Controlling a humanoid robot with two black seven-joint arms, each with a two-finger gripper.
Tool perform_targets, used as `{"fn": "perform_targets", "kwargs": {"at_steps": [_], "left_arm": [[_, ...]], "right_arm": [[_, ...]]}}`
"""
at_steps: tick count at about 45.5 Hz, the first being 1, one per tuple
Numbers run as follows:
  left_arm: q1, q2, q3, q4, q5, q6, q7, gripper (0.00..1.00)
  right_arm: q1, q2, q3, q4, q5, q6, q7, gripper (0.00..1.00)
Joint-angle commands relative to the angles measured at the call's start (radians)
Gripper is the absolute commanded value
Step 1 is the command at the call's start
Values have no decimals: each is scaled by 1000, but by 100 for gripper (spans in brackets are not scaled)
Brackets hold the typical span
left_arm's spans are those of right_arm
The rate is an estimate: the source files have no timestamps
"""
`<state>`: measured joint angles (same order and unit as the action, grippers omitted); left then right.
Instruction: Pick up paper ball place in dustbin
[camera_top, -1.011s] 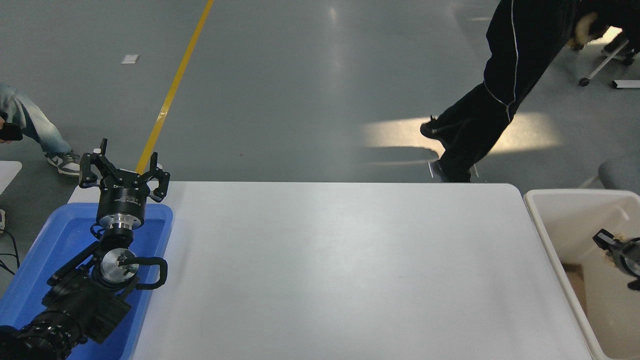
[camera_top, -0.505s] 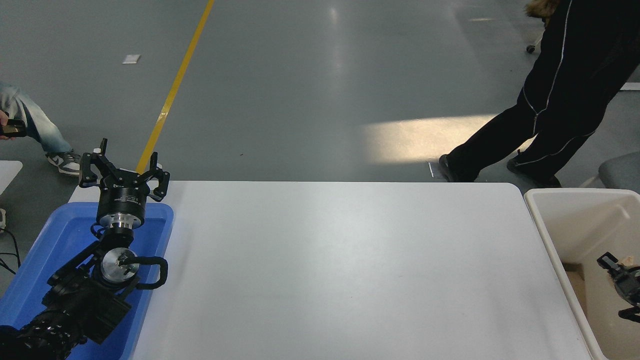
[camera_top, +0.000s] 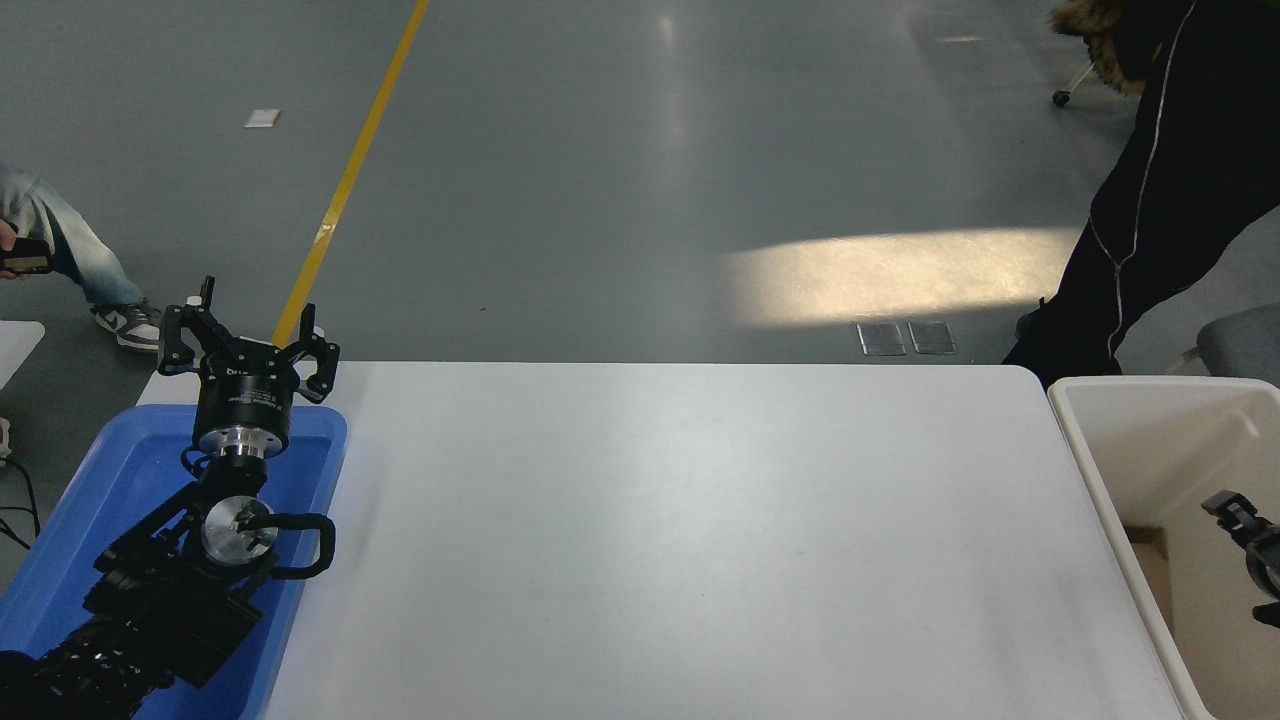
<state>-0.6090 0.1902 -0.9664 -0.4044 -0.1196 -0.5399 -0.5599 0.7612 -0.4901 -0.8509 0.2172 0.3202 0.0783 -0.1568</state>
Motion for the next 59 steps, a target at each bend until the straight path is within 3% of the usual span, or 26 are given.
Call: {"fn": "perform_targets", "kwargs": {"at_steps": [1, 9, 23, 31, 37, 48, 59], "left_arm": [[0, 0, 0, -1, 0, 0, 0, 99], [0, 0, 0, -1, 0, 0, 0, 99], [0, 0, 0, -1, 0, 0, 0, 99], [0, 0, 0, -1, 2, 0, 0, 99], [0, 0, 0, -1, 2, 0, 2, 99], [0, 0, 0, -1, 2, 0, 0, 99], [0, 0, 0, -1, 1, 0, 0, 99]], "right_arm": [[49, -18, 15, 44, -1, -3, 0, 100], [93, 1, 61, 48, -3, 3, 0, 100], [202, -51, 44, 89, -127, 87, 6, 100], [409, -192, 9, 391, -156, 89, 10, 100], [691, -246, -199, 710, -190, 74, 10, 100], [1202, -165, -540, 1152, -185, 75, 10, 100], [1529, -4, -640, 1456, -179, 90, 11, 100]]}}
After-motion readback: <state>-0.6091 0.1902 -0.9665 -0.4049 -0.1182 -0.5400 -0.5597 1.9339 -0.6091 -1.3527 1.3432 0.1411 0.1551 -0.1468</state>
